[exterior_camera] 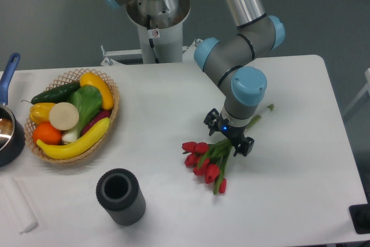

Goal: Pick up the flowers from the table
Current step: 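Close the gripper around the tulip stems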

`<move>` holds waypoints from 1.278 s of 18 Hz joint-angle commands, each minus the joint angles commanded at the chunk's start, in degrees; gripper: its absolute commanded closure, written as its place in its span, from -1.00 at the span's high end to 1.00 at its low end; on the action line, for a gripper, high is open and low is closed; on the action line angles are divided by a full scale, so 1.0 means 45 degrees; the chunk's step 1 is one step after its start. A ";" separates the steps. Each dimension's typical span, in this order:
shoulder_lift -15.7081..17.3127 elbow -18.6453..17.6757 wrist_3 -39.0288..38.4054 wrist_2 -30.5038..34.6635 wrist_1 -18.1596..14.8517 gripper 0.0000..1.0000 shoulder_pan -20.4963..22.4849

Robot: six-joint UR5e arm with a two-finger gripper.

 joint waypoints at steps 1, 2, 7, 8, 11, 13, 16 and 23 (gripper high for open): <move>0.0000 0.0000 0.0000 0.0000 0.0000 0.96 0.0000; 0.0000 0.0000 0.0000 0.0000 0.0000 0.92 0.0000; -0.0020 0.0020 -0.0020 0.0000 0.0000 0.76 0.0000; -0.0020 0.0020 -0.0020 0.0019 0.0000 0.70 0.0000; -0.0020 0.0020 -0.0039 0.0020 0.0000 0.33 -0.0020; -0.0020 0.0020 -0.0059 0.0039 -0.0020 0.23 -0.0020; -0.0020 0.0020 -0.0059 0.0039 -0.0020 0.03 -0.0020; -0.0156 0.0254 -0.0684 0.0039 -0.0039 -0.47 -0.0235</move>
